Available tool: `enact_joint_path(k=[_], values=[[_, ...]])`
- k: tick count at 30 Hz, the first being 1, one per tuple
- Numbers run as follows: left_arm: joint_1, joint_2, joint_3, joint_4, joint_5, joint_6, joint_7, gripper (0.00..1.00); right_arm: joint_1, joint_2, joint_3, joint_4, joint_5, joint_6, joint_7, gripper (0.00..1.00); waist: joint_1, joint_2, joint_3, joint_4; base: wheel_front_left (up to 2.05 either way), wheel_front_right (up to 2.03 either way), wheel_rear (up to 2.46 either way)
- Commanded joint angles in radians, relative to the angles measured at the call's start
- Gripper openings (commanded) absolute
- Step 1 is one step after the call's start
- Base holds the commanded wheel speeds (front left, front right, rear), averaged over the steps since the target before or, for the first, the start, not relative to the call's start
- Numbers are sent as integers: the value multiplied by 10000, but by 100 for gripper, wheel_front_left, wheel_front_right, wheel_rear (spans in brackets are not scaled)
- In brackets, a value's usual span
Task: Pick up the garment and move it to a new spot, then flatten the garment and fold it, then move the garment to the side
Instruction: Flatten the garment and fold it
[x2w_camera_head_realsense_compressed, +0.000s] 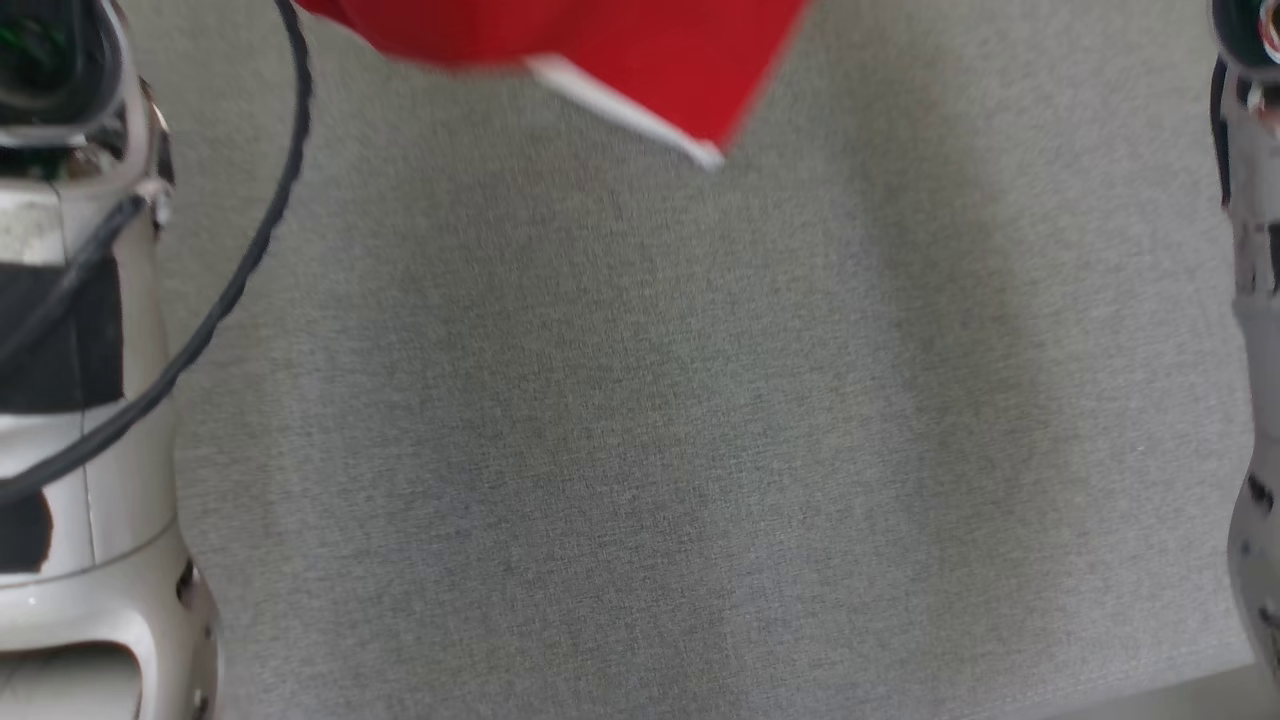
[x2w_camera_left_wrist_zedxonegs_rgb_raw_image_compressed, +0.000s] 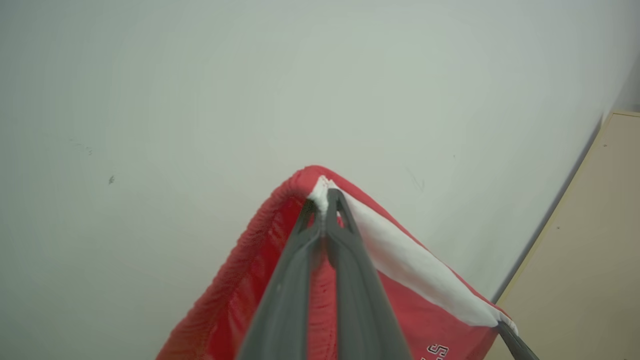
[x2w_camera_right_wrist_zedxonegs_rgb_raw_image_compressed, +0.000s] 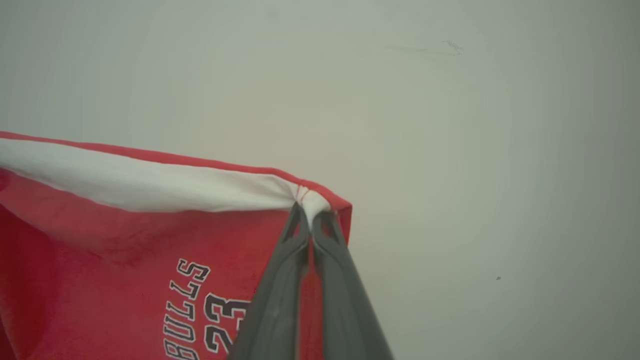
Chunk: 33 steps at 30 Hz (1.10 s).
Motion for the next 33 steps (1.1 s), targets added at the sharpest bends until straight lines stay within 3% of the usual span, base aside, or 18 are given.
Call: enact_joint_path(k=[1, 8, 14, 19, 28, 33], values=[[-238, 37, 31, 209, 303, -128, -530, 0, -376, 24, 102, 204, -240, -24, -505, 0, -2, -2, 988, -192, 0, 0, 0], [-1250, 119, 362, 419, 1386, -333, -2949, 0, -1867, -341, -96, 767, -1790, -25, -2966, 0, -2, -2, 1406, -103, 0, 0, 0], [-1037, 8, 651, 317, 1397, -477, -3194, 0, -1949, -395, -397, 817, -3228, -27, -3452, 0, -2, -2, 1849, 59, 0, 0, 0], [-116, 71, 604, 572, 1495, -467, -3208, 0, -1368, -520, 304, 1619, -3750, -25, -3379, 0, -2, -2, 2146, 94, 0, 0, 0], [1763, 676, -1073, 400, 413, -477, -3010, 0, 26, -748, 1769, 2130, -2215, -25, -2183, 0, -2, -2, 1580, 326, 0, 0, 0], [3382, 1010, -1689, -68, -596, -479, -2648, 0, 1668, -1270, 1921, 986, -555, -25, -554, 0, -2, -2, 718, 544, 0, 0, 0]])
